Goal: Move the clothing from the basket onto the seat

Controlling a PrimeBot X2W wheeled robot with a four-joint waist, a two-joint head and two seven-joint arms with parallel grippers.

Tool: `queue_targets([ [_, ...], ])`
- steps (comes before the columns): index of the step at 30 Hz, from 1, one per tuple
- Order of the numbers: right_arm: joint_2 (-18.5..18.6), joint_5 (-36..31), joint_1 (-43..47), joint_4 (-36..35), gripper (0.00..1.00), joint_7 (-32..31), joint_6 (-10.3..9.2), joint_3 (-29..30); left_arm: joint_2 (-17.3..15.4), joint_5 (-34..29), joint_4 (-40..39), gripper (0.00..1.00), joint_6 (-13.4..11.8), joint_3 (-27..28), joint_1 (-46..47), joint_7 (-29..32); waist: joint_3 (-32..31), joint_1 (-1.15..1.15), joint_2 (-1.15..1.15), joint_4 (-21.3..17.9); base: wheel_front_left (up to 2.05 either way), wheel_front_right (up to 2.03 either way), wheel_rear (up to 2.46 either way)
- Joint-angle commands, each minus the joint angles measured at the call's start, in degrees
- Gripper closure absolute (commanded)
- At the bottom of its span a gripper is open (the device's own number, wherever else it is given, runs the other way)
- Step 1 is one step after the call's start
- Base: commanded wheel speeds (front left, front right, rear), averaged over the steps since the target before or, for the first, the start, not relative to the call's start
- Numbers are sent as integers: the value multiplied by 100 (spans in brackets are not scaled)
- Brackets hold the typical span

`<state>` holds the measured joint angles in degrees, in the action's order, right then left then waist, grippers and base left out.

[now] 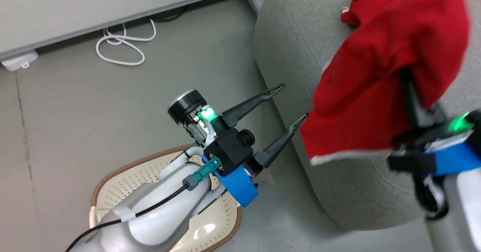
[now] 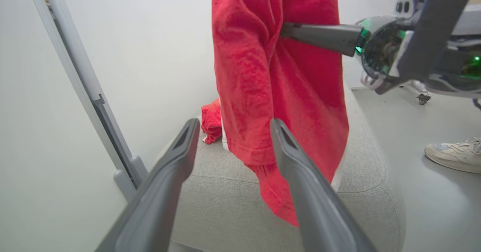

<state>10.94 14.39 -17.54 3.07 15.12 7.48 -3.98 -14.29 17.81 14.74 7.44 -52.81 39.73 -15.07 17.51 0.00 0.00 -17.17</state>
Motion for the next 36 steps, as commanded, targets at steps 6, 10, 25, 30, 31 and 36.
queue_targets([
  [6,297,-49,-1327,-223,100,5,2,636,-90,-155,-58,0,3,59,329,-15,623,0,0,149,0,0,0],
  [10,679,-23,-2316,-43,100,5,2,1196,-84,-256,-80,0,3,-36,588,-15,1125,0,0,292,0,0,0],
  [25,2325,276,-4056,2278,100,4,2,2257,-48,-413,-126,0,3,-390,1502,-15,2686,0,0,826,0,0,0],
  [30,2165,448,-3858,2959,100,4,2,2171,-81,-424,-125,0,3,-371,1559,-15,2850,0,0,847,0,0,0],
  [31,2103,466,-3775,3086,100,3,2,2140,-83,-424,-120,0,3,-372,1557,-15,2858,0,0,850,0,0,0],
  [36,2004,630,-3523,3595,100,4,2,2162,-79,-402,-95,0,3,-339,1520,-15,2778,0,0,864,0,0,0],
])
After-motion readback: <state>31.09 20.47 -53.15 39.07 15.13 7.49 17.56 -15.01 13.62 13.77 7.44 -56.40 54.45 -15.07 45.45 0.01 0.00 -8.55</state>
